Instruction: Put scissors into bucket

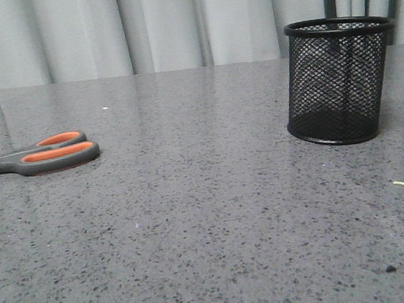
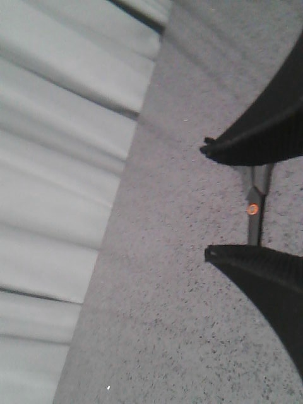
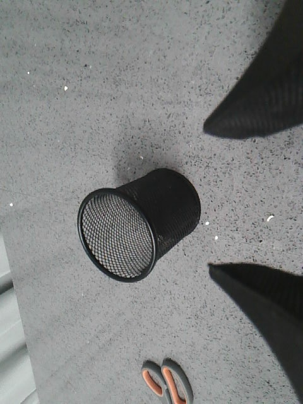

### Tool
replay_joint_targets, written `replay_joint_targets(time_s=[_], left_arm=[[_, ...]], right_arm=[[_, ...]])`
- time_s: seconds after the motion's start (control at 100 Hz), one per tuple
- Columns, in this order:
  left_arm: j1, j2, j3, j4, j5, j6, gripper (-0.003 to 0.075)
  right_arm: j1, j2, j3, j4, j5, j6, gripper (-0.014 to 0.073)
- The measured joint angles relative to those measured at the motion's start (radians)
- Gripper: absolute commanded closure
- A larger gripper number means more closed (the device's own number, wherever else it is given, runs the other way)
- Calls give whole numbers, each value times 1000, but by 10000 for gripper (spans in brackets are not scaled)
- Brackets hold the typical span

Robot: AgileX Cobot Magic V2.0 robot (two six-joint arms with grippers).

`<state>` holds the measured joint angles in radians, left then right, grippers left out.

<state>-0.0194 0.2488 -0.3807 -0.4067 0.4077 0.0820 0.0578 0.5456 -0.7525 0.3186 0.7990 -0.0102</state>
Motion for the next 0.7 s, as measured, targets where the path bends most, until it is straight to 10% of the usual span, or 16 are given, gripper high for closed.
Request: replay_joint_targets(time_s=[0.7], left_arm=[[-369,1029,-904,156,812,653,442]], right_arm=[[53,0,-9,6,-56,-61,147]])
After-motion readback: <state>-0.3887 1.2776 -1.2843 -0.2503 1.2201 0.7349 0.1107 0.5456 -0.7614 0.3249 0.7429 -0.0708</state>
